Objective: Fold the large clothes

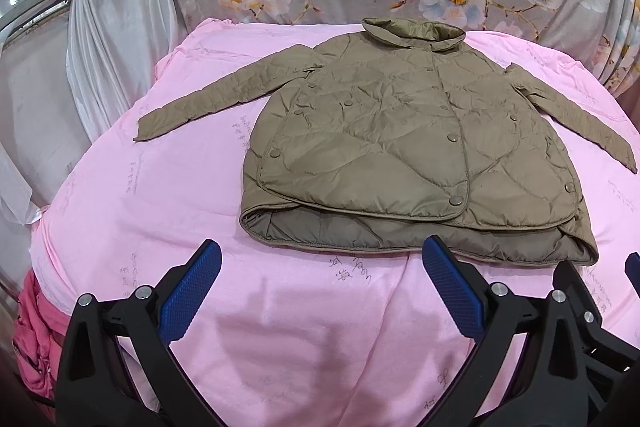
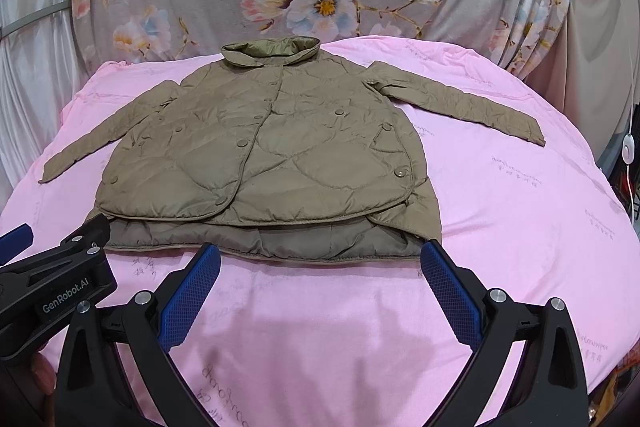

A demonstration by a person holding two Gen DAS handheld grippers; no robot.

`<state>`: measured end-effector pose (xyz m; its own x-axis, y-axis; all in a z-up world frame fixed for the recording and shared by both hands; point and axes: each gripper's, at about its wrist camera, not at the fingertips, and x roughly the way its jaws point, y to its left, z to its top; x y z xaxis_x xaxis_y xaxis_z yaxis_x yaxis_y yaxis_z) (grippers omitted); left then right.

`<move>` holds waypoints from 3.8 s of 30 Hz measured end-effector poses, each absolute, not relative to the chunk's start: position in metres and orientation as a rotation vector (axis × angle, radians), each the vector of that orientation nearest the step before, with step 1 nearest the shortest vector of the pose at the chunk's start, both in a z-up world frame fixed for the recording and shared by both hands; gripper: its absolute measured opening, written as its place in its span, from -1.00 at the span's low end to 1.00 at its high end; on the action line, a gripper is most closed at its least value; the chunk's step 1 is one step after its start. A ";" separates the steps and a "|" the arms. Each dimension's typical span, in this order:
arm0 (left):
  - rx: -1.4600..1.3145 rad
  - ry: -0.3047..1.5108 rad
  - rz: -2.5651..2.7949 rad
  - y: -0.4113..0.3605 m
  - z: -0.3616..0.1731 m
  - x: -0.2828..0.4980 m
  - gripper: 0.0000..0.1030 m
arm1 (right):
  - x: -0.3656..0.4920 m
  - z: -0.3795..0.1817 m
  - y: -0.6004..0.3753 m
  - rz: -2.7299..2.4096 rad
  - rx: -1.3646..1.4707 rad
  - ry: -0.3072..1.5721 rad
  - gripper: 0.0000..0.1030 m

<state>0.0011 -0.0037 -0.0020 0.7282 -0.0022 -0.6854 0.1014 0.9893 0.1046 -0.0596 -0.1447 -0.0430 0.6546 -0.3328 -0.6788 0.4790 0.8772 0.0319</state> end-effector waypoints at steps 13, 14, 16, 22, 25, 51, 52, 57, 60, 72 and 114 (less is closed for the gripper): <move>0.138 0.753 -0.059 -0.004 -0.003 0.001 0.91 | -0.060 -0.043 -0.145 -0.463 0.216 0.724 0.90; 0.138 0.753 -0.059 -0.004 -0.003 0.001 0.91 | -0.060 -0.043 -0.144 -0.464 0.215 0.724 0.90; 0.138 0.754 -0.059 -0.004 -0.003 0.001 0.91 | -0.060 -0.043 -0.145 -0.464 0.215 0.724 0.90; 0.137 0.754 -0.059 -0.002 -0.002 0.000 0.91 | -0.060 -0.043 -0.145 -0.464 0.215 0.725 0.90; 0.137 0.754 -0.059 -0.002 -0.002 0.000 0.91 | -0.060 -0.043 -0.145 -0.464 0.216 0.726 0.90; 0.144 0.774 -0.066 -0.003 -0.013 0.005 0.91 | -0.052 -0.060 -0.149 -0.433 0.248 0.739 0.90; 0.145 0.775 -0.065 -0.005 -0.014 0.008 0.91 | -0.051 -0.059 -0.152 -0.436 0.245 0.740 0.90; 0.140 0.768 -0.040 -0.007 -0.014 0.025 0.91 | -0.044 -0.063 -0.176 -0.468 0.248 0.744 0.90; 0.125 0.763 -0.024 -0.004 -0.013 0.040 0.91 | -0.040 -0.066 -0.212 -0.508 0.288 0.748 0.90; 0.067 0.756 0.109 0.019 -0.008 0.126 0.91 | -0.027 -0.076 -0.437 -0.700 0.588 0.586 0.90; -0.014 0.826 0.126 0.025 -0.048 0.211 0.91 | 0.263 0.017 -0.221 0.105 0.288 0.493 -0.65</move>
